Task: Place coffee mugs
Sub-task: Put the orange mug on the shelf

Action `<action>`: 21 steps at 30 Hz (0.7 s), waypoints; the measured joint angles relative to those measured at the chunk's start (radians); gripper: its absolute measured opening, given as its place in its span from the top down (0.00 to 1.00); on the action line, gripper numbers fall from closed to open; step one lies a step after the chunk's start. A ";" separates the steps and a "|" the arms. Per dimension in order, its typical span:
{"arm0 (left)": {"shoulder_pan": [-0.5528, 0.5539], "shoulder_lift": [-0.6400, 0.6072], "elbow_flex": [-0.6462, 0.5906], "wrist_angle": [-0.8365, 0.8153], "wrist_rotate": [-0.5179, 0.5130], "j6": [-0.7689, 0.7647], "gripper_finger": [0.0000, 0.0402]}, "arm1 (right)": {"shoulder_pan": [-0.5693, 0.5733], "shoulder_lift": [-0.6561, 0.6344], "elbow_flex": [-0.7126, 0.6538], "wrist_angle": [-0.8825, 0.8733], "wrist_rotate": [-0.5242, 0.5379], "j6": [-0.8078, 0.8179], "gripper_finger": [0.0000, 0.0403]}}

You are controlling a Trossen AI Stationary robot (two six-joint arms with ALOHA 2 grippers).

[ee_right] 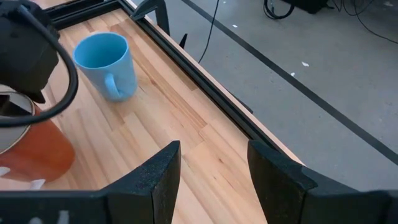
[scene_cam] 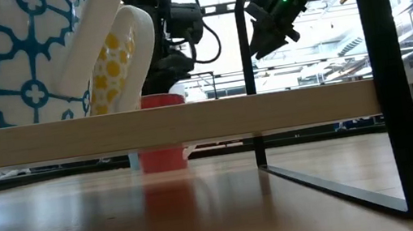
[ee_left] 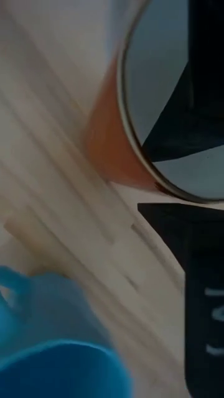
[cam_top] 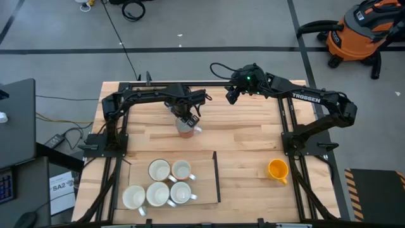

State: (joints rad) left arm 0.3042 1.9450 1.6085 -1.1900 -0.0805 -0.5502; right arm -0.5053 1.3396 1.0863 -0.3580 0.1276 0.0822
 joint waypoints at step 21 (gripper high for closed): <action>-0.001 -0.001 0.001 0.000 0.019 -0.219 0.80 | 0.000 0.000 0.000 -0.001 0.000 0.000 0.52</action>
State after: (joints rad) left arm 0.3035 1.9438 1.6096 -1.1904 -0.0612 -0.7697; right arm -0.5056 1.3396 1.0863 -0.3588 0.1276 0.0822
